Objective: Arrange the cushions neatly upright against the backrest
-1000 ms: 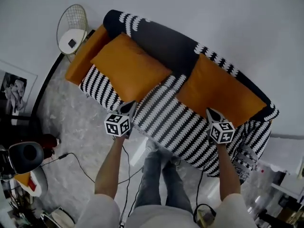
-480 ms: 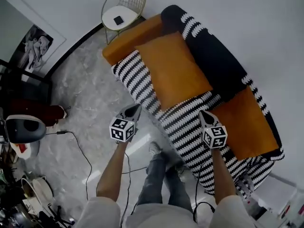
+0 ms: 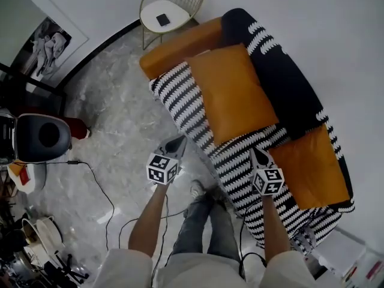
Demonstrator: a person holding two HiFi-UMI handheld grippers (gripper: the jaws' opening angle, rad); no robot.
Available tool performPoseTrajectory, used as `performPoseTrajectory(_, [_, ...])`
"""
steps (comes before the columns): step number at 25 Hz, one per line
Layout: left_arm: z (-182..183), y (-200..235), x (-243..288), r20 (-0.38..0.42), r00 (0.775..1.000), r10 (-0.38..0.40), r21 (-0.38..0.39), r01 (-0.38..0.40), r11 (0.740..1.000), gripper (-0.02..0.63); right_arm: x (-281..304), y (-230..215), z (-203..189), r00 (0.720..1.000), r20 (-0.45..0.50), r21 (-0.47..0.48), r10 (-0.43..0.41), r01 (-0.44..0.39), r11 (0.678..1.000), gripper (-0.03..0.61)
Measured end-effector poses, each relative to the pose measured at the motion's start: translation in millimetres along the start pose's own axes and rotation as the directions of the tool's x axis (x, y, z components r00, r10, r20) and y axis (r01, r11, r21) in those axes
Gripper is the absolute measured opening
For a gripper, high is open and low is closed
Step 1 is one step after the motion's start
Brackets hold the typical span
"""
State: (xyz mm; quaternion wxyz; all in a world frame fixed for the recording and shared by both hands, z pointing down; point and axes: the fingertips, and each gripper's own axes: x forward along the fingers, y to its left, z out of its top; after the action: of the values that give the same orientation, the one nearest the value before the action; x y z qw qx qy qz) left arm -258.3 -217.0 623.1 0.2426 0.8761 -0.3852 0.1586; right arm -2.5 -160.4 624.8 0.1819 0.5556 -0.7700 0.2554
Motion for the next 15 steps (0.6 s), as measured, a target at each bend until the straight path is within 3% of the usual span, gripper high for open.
performPoseTrajectory(8, [8,16,26,-0.025,0.999,-0.026,0.002,0.026,1.0,0.029,23,-15,6,1.0,-0.017,0.014,-0.015,0.015,1.0,0.028])
performPoseTrajectory(15, [41,38,66,-0.042,0.998,-0.036,0.052,0.038,0.998,0.029,54,-39,24,1.0,0.002,0.047,-0.029,0.029,0.998,0.028])
